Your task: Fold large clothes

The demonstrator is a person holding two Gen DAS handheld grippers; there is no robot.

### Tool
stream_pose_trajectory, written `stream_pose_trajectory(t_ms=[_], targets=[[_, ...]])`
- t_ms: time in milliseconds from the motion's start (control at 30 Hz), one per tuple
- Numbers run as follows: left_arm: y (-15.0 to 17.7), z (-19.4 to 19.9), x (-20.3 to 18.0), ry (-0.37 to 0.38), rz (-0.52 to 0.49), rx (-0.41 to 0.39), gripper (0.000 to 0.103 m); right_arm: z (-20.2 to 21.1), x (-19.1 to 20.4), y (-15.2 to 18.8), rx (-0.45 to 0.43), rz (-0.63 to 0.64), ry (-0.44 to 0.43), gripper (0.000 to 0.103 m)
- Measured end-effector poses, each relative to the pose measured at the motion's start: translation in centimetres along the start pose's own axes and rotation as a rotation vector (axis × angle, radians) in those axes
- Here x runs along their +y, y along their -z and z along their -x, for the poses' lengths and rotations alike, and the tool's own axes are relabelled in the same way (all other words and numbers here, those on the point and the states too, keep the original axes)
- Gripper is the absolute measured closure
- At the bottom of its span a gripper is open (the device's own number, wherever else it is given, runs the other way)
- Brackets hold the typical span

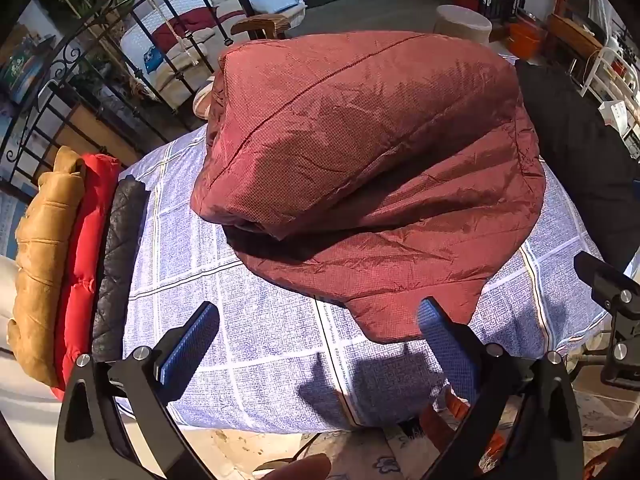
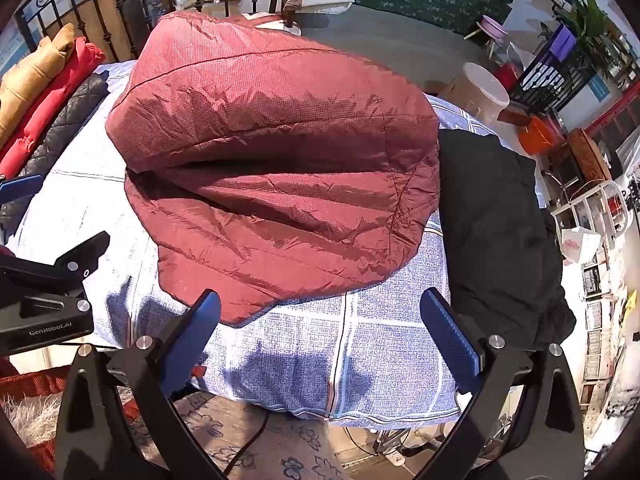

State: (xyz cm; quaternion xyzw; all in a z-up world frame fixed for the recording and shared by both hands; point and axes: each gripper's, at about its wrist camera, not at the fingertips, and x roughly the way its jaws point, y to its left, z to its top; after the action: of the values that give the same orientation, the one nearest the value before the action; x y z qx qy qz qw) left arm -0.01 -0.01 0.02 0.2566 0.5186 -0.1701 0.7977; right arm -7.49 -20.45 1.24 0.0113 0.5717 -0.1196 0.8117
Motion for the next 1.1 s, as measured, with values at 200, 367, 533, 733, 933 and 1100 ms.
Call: stream_pose_trajectory(t_ms=[200, 367, 533, 733, 933, 1100], targets=[[-0.01, -0.04, -0.19, 0.009, 0.000, 0.007, 0.006, 0.01, -0.05, 0.00, -0.001, -0.002, 0.002, 0.005], [0.03, -0.34, -0.61, 0.018, 0.001, 0.020, 0.006, 0.02, -0.02, 0.23, 0.004, -0.003, -0.007, 0.005], [-0.02, -0.39, -0.30, 0.038, -0.004, 0.025, 0.006, -0.07, 0.00, 0.10, 0.005, -0.005, -0.009, 0.005], [-0.03, -0.64, -0.26, 0.048, 0.001, 0.037, 0.006, -0.09, 0.00, 0.10, 0.005, -0.005, -0.011, 0.005], [0.09, -0.48, -0.30, 0.060, -0.001, 0.028, 0.006, -0.08, 0.02, 0.10, 0.007, -0.006, -0.012, 0.005], [0.13, -0.36, -0.45, 0.066, -0.003, 0.025, 0.006, -0.08, 0.02, 0.09, 0.006, -0.006, -0.012, 0.005]])
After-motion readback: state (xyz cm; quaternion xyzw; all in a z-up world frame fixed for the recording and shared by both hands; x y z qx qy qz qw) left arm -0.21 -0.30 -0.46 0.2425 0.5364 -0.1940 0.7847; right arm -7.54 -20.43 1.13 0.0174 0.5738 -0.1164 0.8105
